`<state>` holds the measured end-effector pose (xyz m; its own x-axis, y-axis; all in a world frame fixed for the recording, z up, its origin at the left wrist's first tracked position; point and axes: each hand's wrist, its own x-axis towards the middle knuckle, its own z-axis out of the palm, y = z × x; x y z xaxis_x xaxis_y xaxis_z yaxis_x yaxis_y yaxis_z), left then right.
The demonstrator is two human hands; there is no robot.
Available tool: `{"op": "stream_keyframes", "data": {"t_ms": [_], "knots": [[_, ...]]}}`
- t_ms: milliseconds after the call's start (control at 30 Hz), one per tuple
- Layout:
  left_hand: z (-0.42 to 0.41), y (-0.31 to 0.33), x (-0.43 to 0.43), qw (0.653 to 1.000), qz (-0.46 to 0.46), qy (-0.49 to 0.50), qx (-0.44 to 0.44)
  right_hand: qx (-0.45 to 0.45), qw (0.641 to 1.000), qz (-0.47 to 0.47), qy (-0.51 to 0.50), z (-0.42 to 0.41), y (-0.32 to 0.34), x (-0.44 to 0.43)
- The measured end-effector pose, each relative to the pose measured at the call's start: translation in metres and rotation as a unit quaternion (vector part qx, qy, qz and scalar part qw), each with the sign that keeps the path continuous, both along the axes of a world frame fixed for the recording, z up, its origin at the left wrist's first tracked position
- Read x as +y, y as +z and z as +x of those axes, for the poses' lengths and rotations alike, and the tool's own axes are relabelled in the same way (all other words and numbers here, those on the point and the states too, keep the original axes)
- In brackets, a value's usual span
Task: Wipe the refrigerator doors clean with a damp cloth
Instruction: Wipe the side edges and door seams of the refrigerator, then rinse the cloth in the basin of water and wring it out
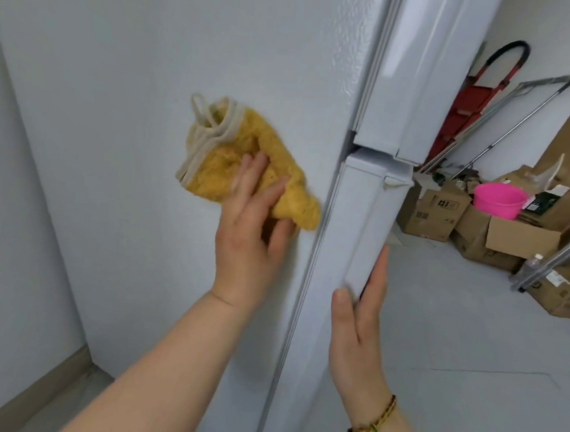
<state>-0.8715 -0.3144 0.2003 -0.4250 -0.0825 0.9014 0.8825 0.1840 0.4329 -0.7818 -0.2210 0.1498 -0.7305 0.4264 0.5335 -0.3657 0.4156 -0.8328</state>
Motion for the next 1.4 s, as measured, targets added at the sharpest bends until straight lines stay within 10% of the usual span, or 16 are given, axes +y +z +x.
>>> {"op": "stream_keyframes", "data": {"t_ms": [267, 500, 633, 767, 867, 1067, 1200, 1400], "knots": [[0.025, -0.134, 0.001, 0.99, -0.134, 0.044, -0.025, 0.001, 1.0, 0.016, 0.015, 0.0, 0.0, 0.003], [0.006, -0.007, 0.013, 0.998, -0.031, 0.041, 0.047, -0.011, 0.999, 0.006, 0.031, 0.002, 0.001, 0.009], [0.014, -0.04, 0.009, 0.98, -0.155, 0.059, 0.109, -0.025, 0.999, 0.005, 0.028, 0.001, 0.0, 0.009], [0.059, -0.054, -0.015, 0.949, -0.246, -0.093, -0.172, -0.12, 0.991, -0.038, 0.049, 0.022, 0.023, 0.01], [0.087, -0.006, -0.022, 0.861, 0.005, -0.197, -0.469, -0.181, 0.981, -0.065, 0.035, 0.045, 0.059, 0.011], [0.149, 0.119, -0.02, 0.643, 0.137, -0.335, -0.675, -0.273, 0.902, -0.333, 0.022, 0.087, 0.147, 0.012], [0.163, 0.197, -0.013, 0.535, 0.128, -0.422, -0.721, -0.322, 0.809, -0.482, 0.093, 0.133, 0.219, 0.021], [0.175, 0.241, 0.005, 0.405, 0.075, -0.444, -0.796, -0.278, 0.845, -0.456, -0.028, 0.207, 0.275, 0.034]]}}
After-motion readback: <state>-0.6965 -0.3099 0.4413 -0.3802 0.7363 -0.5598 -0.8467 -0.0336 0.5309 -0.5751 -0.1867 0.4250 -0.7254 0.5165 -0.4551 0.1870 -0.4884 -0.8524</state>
